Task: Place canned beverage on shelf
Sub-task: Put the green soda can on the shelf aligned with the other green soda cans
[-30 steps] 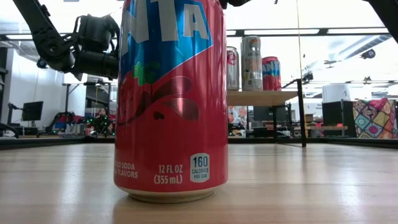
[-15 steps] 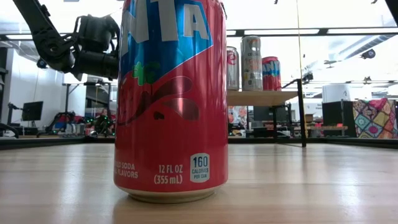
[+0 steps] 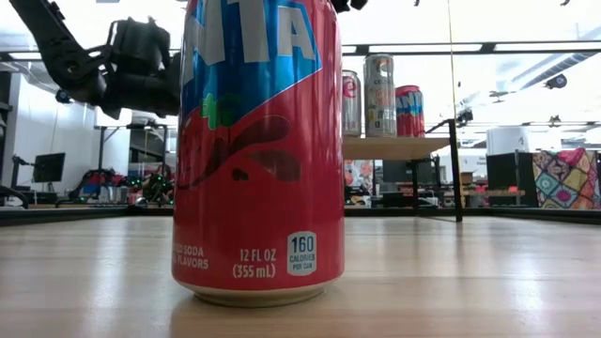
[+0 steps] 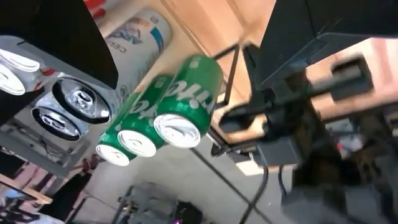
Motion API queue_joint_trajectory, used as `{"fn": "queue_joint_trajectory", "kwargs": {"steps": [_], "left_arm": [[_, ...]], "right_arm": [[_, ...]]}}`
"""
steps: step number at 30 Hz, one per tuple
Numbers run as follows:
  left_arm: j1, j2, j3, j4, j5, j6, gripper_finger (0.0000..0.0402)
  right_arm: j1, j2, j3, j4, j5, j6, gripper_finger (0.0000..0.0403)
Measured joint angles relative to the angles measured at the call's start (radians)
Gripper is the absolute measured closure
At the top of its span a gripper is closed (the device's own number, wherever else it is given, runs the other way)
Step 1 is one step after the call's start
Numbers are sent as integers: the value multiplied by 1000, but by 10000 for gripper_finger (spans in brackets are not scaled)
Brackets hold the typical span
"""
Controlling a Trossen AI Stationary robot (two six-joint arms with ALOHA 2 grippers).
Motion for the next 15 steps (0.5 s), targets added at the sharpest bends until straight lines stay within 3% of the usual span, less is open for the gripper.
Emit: {"fn": "queue_joint_trajectory", "kwargs": {"steps": [9,15], "left_arm": [[-53,-166,-24,-39,-20,-1,402],[-52,-313,-1,-279,-81,61,402]], "right_arm": [[0,-62,0,-127,-33,-150,35],[0,-84,0,-327,-44,-230,35]]}}
